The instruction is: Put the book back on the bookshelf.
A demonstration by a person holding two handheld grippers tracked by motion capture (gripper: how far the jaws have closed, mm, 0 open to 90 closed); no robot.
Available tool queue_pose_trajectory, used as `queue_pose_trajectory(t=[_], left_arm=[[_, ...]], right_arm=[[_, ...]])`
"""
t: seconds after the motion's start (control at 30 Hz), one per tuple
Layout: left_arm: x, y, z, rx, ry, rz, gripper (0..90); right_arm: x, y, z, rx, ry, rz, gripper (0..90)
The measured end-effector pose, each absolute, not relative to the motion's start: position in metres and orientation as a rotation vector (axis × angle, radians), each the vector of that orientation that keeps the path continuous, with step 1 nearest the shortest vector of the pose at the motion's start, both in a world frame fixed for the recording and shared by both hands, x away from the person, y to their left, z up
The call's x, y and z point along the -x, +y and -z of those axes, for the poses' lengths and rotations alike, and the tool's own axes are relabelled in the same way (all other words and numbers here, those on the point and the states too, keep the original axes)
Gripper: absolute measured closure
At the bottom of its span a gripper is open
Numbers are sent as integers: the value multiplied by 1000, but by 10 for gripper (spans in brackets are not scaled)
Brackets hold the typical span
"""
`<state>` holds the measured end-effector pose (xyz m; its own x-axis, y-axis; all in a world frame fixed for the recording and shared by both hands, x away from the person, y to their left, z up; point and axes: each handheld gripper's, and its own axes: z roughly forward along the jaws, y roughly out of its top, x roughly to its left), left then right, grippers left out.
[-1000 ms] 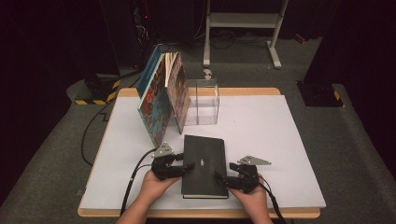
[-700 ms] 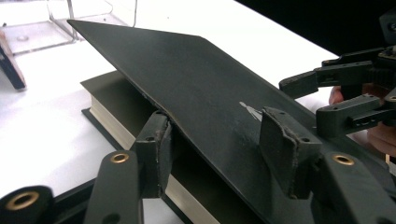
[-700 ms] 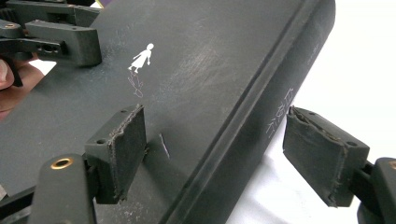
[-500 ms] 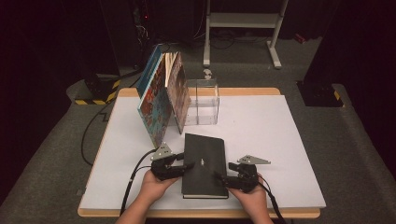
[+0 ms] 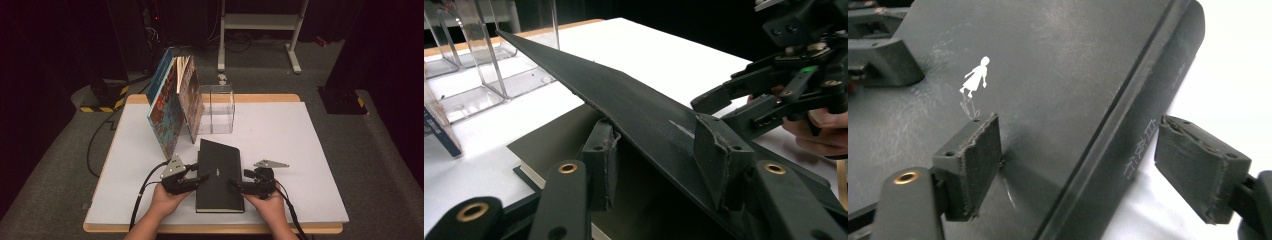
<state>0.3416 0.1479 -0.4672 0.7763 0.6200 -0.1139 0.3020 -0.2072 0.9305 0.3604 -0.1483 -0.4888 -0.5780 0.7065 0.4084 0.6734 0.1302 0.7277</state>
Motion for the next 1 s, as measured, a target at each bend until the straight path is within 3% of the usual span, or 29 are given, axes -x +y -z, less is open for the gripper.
queue_pose_trajectory(t=[0.4,1.0], left_arm=[[-332,146,463,-1789,650,-416,542],[-316,146,461,-1763,521,-537,541]], right_arm=[[-370,-142,493,-1507,2367,-1543,1],[-378,-147,494,-1540,2405,-1680,0]])
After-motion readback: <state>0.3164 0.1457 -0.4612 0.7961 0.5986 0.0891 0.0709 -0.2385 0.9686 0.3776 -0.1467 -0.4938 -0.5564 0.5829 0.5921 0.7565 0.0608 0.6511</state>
